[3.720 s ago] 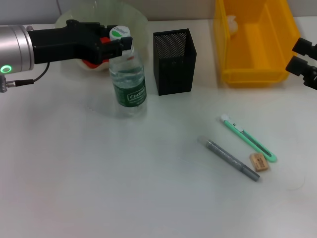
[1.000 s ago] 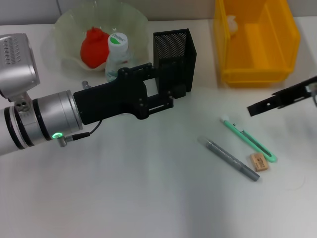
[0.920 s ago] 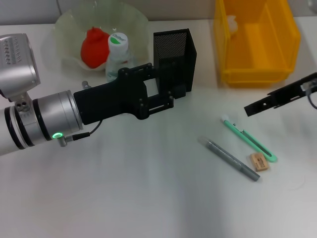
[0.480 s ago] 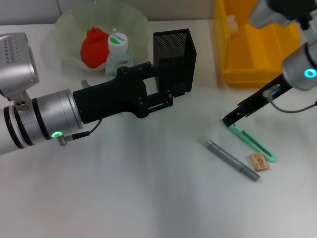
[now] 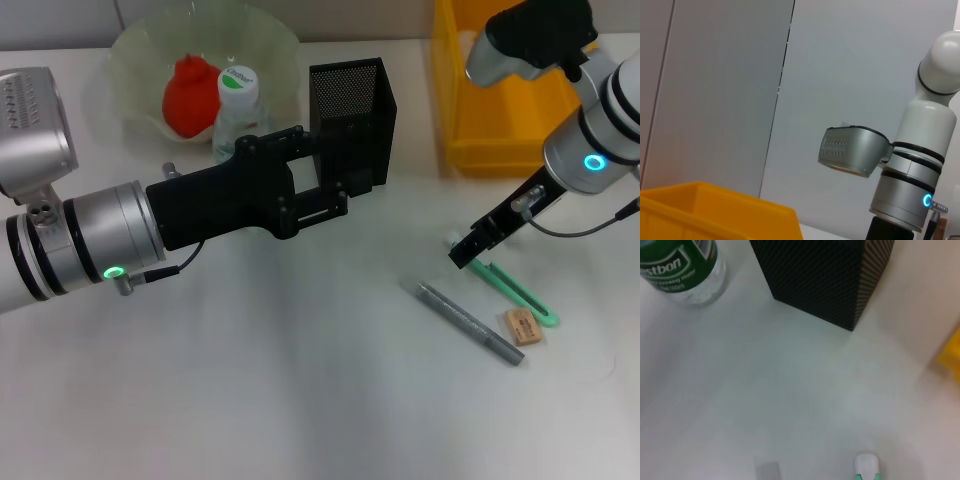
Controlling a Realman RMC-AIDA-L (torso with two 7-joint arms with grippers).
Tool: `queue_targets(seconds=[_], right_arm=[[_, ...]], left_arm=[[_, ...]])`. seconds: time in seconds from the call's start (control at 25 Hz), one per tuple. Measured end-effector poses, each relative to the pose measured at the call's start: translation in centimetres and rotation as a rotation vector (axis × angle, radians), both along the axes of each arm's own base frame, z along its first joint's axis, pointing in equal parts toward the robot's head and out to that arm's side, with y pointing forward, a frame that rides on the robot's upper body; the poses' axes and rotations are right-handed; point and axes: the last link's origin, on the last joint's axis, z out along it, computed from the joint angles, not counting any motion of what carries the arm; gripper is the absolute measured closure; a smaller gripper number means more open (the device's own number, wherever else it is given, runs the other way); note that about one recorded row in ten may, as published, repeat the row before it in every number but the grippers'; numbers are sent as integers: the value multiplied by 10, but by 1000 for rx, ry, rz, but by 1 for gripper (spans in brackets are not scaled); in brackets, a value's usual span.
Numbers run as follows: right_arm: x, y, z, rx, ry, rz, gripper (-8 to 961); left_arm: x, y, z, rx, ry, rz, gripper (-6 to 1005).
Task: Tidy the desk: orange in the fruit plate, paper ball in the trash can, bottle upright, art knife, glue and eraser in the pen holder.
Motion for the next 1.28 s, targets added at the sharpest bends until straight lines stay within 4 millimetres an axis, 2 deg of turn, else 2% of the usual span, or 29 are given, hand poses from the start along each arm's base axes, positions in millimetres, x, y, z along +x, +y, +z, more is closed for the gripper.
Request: queue_targets(seconds=[0.44, 0.56, 1.28], right_arm=[[1, 0, -11, -17, -31, 24, 268], [2, 0, -12, -17, -31, 22, 442], [0, 3, -18, -33, -44, 20, 501]], left_arm=[[-2, 1, -1, 5, 7, 11, 375], [-2, 1, -1, 5, 7, 11, 374], [-4, 2, 1, 13, 10, 19, 374]])
